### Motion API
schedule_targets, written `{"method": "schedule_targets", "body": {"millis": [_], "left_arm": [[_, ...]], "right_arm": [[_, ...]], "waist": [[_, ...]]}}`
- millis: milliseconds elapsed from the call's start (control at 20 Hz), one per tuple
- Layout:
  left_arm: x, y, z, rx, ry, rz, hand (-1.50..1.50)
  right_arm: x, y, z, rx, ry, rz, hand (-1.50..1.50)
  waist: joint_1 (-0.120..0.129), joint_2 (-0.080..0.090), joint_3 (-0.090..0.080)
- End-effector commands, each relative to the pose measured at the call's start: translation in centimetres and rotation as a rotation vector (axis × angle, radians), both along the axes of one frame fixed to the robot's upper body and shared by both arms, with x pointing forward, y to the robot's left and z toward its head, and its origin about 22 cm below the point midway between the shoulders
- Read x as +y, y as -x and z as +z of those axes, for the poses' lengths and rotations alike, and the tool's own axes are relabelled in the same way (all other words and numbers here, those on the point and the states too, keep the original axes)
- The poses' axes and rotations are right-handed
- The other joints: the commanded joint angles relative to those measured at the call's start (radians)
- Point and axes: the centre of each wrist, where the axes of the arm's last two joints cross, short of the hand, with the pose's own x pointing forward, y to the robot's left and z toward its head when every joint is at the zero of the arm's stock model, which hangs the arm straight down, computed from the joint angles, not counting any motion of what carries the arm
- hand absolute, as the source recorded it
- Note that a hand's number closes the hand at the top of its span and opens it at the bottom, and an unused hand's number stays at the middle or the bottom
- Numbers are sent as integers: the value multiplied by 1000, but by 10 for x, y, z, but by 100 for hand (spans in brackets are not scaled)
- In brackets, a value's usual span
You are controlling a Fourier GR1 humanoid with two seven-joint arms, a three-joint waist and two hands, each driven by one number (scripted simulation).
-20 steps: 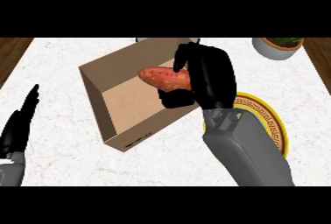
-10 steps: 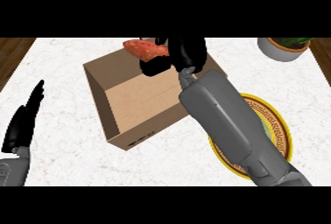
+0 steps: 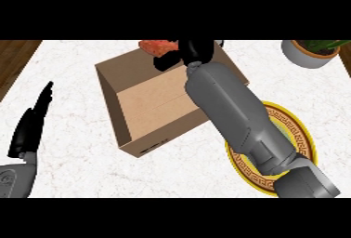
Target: Pick the sweet potato from the plate and place it in the cardboard box
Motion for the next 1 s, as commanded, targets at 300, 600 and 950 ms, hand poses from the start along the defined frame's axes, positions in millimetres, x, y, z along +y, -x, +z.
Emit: {"method": "schedule_targets", "body": {"millis": [300, 600, 950], "left_arm": [[-6, -6, -13, -26, -4, -39, 0], [-2, -15, 11, -24, -1, -24, 0], [-1, 8, -9, 21, -8, 20, 0]], "right_arm": [[-15, -11, -28, 73, -151, -47, -150], [-16, -13, -23, -123, -227, -11, -150], [-28, -14, -23, -275, -432, -82, -150]], "waist": [[32, 12, -1], [17, 6, 1], [-30, -9, 2]]}}
